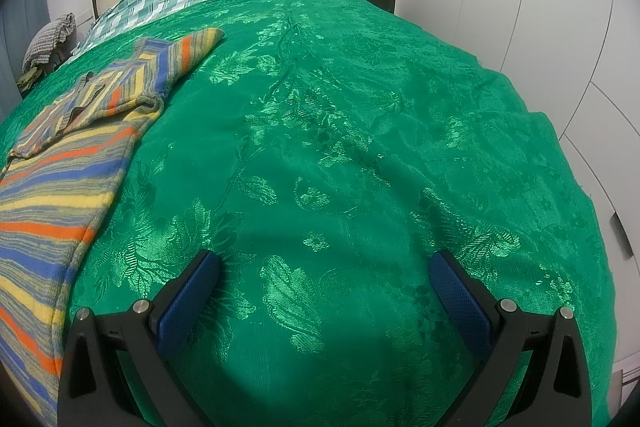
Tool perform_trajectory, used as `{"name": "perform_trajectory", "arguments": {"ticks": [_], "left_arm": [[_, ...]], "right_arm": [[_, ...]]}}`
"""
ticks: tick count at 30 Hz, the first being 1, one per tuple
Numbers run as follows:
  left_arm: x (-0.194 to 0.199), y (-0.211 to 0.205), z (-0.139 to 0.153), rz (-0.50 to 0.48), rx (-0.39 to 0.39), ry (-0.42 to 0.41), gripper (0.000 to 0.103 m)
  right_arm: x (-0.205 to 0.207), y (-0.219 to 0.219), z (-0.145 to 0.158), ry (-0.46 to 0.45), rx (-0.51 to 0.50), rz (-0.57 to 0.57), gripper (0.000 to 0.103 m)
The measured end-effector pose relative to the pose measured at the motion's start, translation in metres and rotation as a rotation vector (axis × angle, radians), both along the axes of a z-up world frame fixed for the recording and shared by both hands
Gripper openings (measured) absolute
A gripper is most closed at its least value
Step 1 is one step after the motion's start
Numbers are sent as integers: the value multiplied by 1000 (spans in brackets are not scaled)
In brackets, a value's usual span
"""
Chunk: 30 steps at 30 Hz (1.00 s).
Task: Fold small clothes
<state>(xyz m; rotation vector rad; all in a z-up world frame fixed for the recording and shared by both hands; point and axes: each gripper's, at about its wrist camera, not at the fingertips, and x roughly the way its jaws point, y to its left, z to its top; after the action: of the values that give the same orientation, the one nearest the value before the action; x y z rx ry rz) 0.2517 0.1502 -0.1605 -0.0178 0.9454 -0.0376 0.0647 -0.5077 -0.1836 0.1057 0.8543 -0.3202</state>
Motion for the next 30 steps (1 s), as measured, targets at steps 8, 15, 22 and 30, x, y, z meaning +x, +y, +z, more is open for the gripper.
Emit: {"name": "perform_trajectory", "arguments": {"ticks": [8,15,22,30], "left_arm": [[-7,38,-68,87,-10,-71,101],[-4,37,-70,88,-4,-67,102],[-10,32,-73,89,5,-68,103],[-10,31,-72,89,10,-67,103]], "right_arm": [[1,0,0,1,-2,0,103],[3,-2,0,-2,2,0,103],[3,-2,-1,-3,1,-1,103],[3,-3,-1,-5,2,-1,103]]}}
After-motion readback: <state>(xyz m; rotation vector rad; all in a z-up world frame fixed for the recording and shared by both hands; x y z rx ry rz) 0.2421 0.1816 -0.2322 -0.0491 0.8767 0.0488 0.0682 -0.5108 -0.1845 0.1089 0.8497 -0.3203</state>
